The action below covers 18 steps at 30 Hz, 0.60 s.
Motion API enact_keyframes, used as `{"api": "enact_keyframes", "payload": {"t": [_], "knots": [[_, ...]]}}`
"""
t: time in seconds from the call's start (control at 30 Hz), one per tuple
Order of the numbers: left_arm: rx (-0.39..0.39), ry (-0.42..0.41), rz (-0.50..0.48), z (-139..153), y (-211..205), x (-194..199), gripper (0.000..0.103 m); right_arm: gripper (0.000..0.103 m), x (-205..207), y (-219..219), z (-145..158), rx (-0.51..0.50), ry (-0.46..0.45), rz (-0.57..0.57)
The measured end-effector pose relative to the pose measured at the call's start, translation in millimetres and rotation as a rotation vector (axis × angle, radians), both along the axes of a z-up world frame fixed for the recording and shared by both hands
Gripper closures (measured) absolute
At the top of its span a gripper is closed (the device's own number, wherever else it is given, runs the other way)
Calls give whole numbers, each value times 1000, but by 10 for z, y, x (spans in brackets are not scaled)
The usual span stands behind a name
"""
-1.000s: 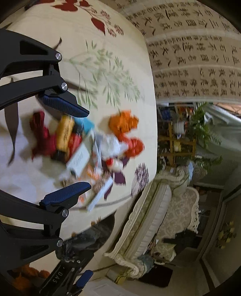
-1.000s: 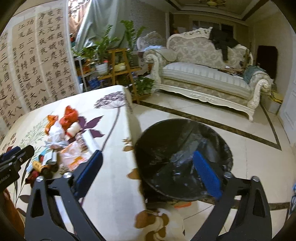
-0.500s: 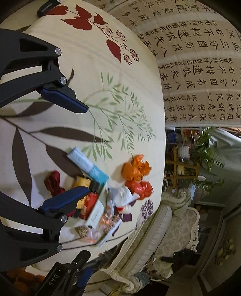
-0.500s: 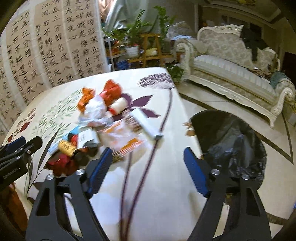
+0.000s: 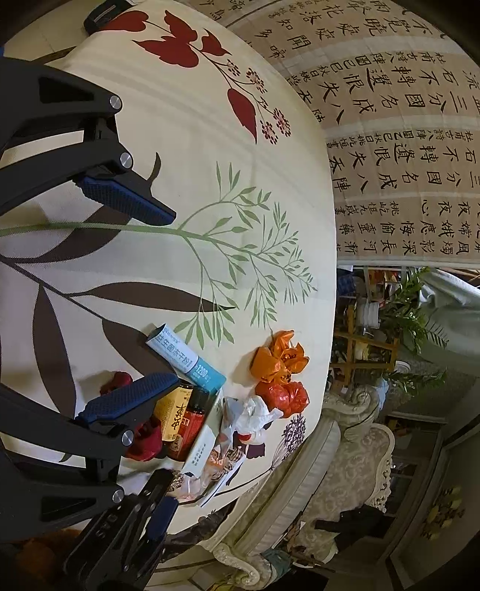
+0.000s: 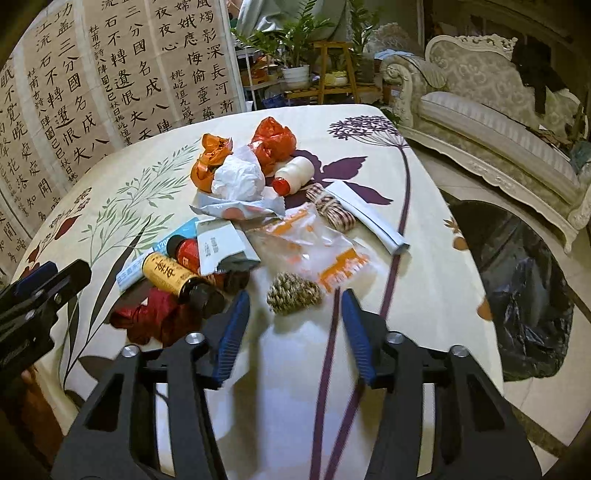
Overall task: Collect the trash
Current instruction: 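Reach the right tool to the woven twine ball and close on it, then close the left tool on the red ribbon while the right tool holds the twine ball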
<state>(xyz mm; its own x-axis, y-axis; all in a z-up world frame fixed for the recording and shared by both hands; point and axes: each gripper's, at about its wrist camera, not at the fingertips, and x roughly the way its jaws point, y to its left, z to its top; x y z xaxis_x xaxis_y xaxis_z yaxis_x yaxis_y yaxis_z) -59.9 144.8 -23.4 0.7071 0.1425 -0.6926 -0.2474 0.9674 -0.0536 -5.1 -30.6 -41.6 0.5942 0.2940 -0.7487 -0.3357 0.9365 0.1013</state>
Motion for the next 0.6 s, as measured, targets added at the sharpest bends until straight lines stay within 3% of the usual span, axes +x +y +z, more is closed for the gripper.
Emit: {"api": "enact_keyframes", "payload": {"t": [0.07,0.6], "knots": [[3,-3,-4,-4,-3,-6,23,76,18,6,-27,0,8,7],[-3,10,-108,-40,-398,-35,19,78,-258,-340,2,21,-10,-33]]}}
